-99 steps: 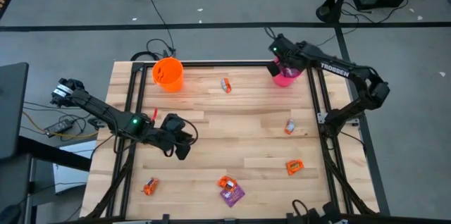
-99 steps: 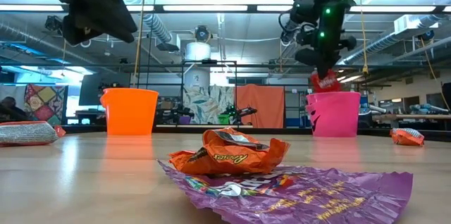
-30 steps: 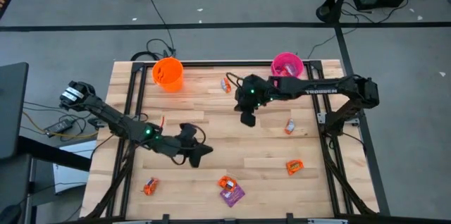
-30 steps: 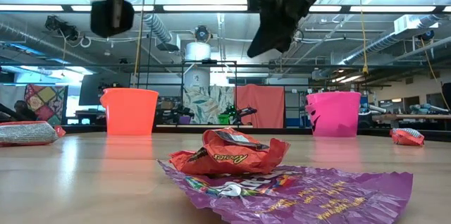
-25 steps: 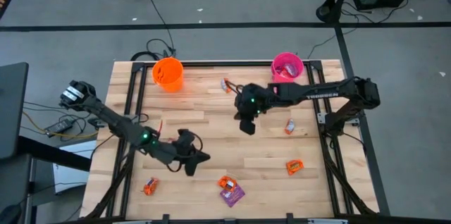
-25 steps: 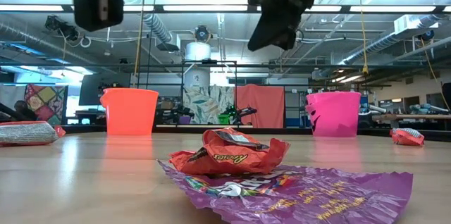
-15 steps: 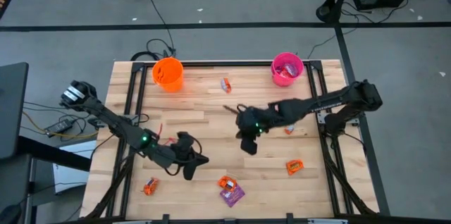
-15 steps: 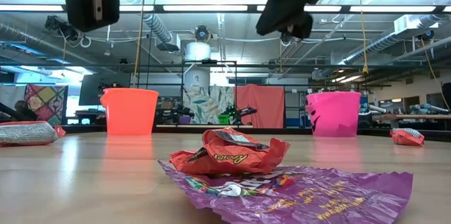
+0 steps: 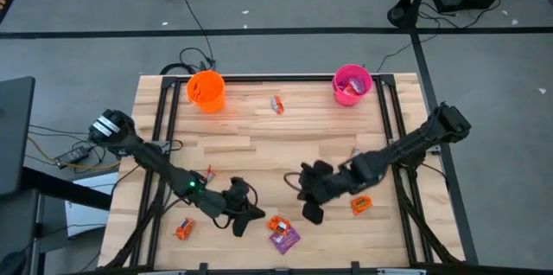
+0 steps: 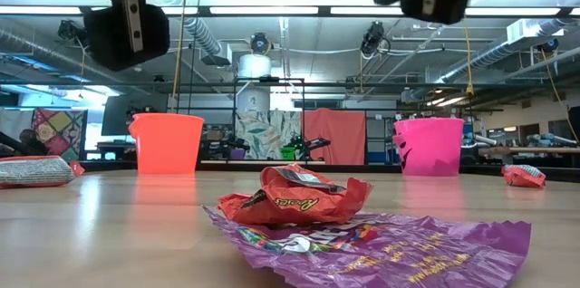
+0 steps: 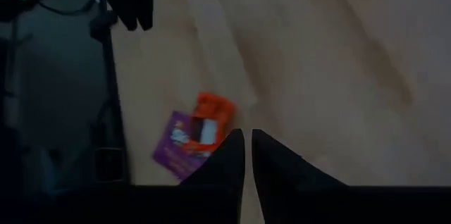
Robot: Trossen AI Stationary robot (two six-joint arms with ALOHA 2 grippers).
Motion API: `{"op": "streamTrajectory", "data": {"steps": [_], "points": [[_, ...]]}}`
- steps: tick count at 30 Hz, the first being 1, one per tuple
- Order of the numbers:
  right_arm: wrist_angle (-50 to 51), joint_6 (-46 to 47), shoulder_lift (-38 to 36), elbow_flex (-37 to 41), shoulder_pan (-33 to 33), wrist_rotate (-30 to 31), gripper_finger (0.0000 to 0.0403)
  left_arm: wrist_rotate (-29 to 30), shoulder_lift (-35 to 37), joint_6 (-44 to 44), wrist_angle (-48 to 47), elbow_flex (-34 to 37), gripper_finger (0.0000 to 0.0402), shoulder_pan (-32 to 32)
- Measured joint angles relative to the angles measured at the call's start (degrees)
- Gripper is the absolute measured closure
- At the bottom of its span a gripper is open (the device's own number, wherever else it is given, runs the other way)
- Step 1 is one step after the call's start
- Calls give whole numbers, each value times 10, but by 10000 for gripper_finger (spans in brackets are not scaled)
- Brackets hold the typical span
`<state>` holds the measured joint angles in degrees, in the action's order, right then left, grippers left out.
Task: Sort candy by brand, put in halloween buckets
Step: Put the purple candy into the pink bucket
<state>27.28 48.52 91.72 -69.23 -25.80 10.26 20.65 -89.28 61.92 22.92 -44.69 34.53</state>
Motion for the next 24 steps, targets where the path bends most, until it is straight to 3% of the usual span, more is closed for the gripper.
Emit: {"op": "streamTrajectory", "data": {"steps": [10, 14, 24], "points": [[-180, 141, 89, 0, -82, 34, 361, -19, -64, 9, 51, 0, 365, 21], [-253, 186, 142, 0, -90, 15, 361, -30, -84, 15, 70, -1, 365, 22], [-169, 208, 178, 0, -94, -72, 361, -63, -105, 28, 82, -1, 365, 35]]}}
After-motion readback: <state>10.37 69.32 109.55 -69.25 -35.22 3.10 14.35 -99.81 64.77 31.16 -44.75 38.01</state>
